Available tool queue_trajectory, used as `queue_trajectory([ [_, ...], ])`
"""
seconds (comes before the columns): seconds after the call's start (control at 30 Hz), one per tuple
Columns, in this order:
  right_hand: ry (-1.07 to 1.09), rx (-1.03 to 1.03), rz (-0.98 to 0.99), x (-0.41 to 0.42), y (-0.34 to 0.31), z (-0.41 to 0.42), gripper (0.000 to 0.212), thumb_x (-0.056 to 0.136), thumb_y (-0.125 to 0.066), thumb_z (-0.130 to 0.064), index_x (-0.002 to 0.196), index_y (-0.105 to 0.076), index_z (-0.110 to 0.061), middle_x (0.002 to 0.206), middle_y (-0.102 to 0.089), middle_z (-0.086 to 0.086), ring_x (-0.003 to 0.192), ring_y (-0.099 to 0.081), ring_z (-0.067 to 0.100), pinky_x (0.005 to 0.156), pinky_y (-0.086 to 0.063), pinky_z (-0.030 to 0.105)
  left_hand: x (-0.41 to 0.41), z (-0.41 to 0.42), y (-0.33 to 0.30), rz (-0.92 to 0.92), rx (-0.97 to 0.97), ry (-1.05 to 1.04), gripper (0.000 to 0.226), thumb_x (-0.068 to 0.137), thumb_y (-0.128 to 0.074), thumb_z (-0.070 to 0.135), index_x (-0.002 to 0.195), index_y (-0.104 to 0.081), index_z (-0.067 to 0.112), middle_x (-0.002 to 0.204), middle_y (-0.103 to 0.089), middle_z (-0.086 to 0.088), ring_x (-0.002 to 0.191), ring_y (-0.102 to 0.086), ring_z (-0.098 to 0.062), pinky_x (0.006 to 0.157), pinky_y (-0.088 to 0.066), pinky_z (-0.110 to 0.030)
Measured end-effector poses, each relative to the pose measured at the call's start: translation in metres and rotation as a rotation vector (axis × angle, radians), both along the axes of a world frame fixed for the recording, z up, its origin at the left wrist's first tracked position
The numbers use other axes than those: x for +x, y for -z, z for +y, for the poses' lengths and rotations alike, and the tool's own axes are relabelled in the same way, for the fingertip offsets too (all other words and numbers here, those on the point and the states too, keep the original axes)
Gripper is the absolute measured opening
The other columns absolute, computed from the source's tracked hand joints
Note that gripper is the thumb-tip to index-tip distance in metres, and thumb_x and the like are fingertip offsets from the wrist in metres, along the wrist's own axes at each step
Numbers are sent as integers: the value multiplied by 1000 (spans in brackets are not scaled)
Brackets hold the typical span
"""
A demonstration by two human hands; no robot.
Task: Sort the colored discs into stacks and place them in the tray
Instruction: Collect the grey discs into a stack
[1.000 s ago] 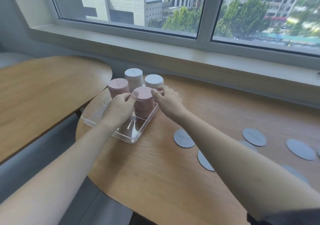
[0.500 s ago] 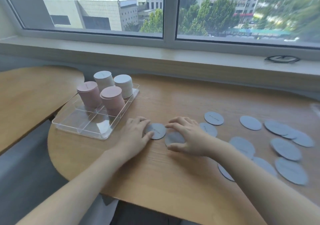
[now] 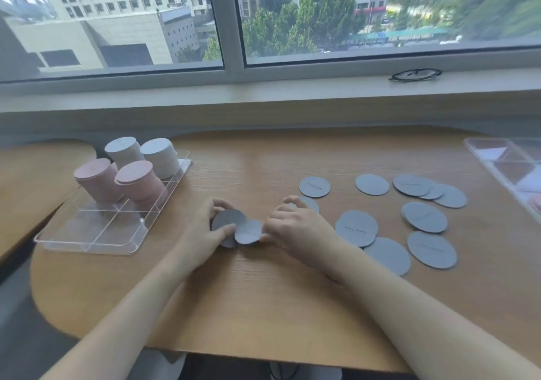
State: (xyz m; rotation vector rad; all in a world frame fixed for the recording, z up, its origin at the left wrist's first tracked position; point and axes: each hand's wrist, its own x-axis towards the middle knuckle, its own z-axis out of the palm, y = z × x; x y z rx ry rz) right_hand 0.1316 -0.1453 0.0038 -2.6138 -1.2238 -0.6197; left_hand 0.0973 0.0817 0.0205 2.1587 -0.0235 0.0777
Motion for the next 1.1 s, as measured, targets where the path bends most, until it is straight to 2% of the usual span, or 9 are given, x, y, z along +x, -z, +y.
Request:
queue_trajectory([
  [0.1, 48, 273, 61, 1, -11, -6, 34, 99, -47, -31, 74, -60, -13, 66, -61, -2, 66, -55, 20, 86, -38, 29, -5, -20, -5, -67, -255, 0, 29, 90, -71, 10, 112, -60, 25, 99, -74, -6, 88, -70, -21, 77, -55, -35],
  [0.17, 132, 389, 179, 4, -18, -15, 34, 99, -44, -36, 79, -61, -14, 70, -62, -2, 70, -54, 19, 83, -38, 31, -4, -37, -13, -101, -347, 17, 20, 98, -58, 4, 110, -63, 18, 95, -75, -4, 79, -69, -15, 70, -53, -24],
  [0.3, 289, 415, 139, 14, -16, -36, 35, 97, -44, -40, 74, -58, -17, 66, -58, -5, 69, -52, 18, 78, -41, 36, 5, -70, -26, -119, -292, 142, 16, 98, -60, 14, 107, -70, 21, 89, -75, 10, 80, -66, -3, 71, -49, -13],
  [0.4, 312, 423, 62, 21, -11, -51, 36, 94, -45, -43, 72, -58, -18, 67, -57, -8, 70, -52, 15, 76, -43, 38, 19, -86, -24, -133, -162, 178, 21, 89, -71, 6, 105, -72, 19, 95, -75, 6, 90, -69, -10, 78, -54, -21],
  [0.5, 323, 369, 161, 31, -10, -68, 40, 92, -48, -57, 101, -66, -22, 103, -65, -10, 102, -56, 11, 96, -36, 32, 35, -90, -18, -153, -142, 138, 24, 89, -67, 3, 103, -72, 22, 97, -75, 7, 96, -69, -12, 85, -53, -24],
  [0.6, 373, 178, 407, 40, -10, -83, 77, 84, -54, -71, 146, -41, -27, 155, -35, -7, 146, -24, 14, 120, -13, 39, 43, -86, -7, -193, -172, 50, 23, 93, -64, 6, 106, -71, 24, 100, -75, 10, 98, -68, -9, 86, -52, -22],
  [0.67, 358, 114, 495, 40, -10, -84, 90, 79, -55, -76, 153, -26, -32, 164, -13, -8, 152, -2, 11, 123, 0, 45, 44, -82, -1, -198, -228, 9, 22, 94, -63, 7, 106, -70, 25, 100, -75, 10, 98, -68, -8, 87, -52, -22],
  [0.77, 333, 56, 522, 38, -8, -78, 92, 78, -54, -79, 153, -22, -36, 166, -3, -6, 152, 8, 9, 123, 6, 47, 46, -79, 2, -229, -231, -17, 24, 94, -63, 7, 103, -69, 29, 99, -74, 13, 97, -67, -5, 83, -48, -14],
  [1.1, 345, -62, 369, 33, -11, -71, 72, 77, -40, -83, 132, -55, -38, 146, -44, -4, 135, -38, 17, 119, -15, 41, 48, -78, 6, -260, -219, -27, 30, 94, -61, 6, 101, -67, 35, 99, -72, 16, 100, -66, -7, 88, -50, -25],
])
